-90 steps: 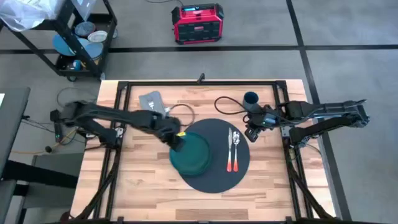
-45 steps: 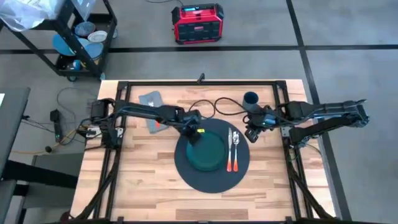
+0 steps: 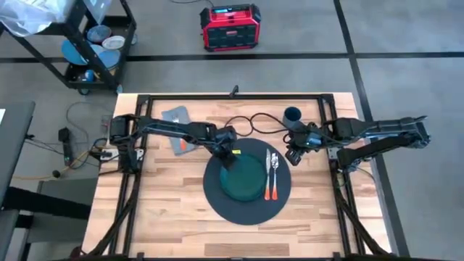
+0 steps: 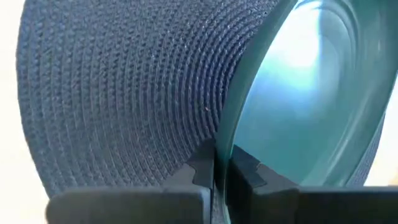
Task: Set table place
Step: Put the green plate to the left of the orange table knife on the blue tablemat
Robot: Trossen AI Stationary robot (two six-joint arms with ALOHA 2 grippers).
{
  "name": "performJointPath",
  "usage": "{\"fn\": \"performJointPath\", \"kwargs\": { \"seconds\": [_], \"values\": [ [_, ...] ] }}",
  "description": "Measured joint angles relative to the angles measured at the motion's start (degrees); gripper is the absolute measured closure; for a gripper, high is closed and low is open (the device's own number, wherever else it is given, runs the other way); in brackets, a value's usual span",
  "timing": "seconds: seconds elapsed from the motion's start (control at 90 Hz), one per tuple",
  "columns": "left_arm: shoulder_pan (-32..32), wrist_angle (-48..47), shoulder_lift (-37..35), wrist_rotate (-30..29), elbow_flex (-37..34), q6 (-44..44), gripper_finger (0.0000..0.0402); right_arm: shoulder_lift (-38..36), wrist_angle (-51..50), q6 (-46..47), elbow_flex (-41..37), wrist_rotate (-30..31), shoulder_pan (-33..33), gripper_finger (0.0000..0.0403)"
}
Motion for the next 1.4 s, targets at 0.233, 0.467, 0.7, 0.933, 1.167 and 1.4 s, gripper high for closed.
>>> {"fn": "performJointPath", "kwargs": {
  "seconds": [0.233, 0.467, 0.7, 0.933, 1.167, 1.4],
  "values": [
    [0.0, 1.9, -0.02, 0.04, -0.01, 0.19, 0.0401, -0.02, 0.14, 0.05, 0.0, 0.51, 0.0, 0.033],
    [0.15, 2.99, -0.02, -0.04, -0.02, -0.52, 0.0384, -0.02, 0.31, 0.2, 0.0, 0.68, 0.0, 0.033],
    [0.15, 2.67, -0.02, -0.07, -0.02, -0.68, 0.0354, -0.02, 0.28, 0.21, 0.0, 0.66, 0.0, 0.033],
    [0.15, 2.48, -0.02, -0.46, -0.04, -1.37, 0.0343, -0.02, 0.28, 0.2, 0.0, 0.66, 0.04, 0.033],
    [0.15, 2.21, -0.02, -0.49, -0.04, -2.34, 0.0343, -0.02, 0.26, -0.93, 0.0, 0.43, 0.13, 0.033],
    [0.69, 1.83, -0.02, -0.73, -0.04, -0.06, 0.0343, -0.01, 0.26, -0.54, 0.0, 0.37, 0.11, 0.033]
  ]
}}
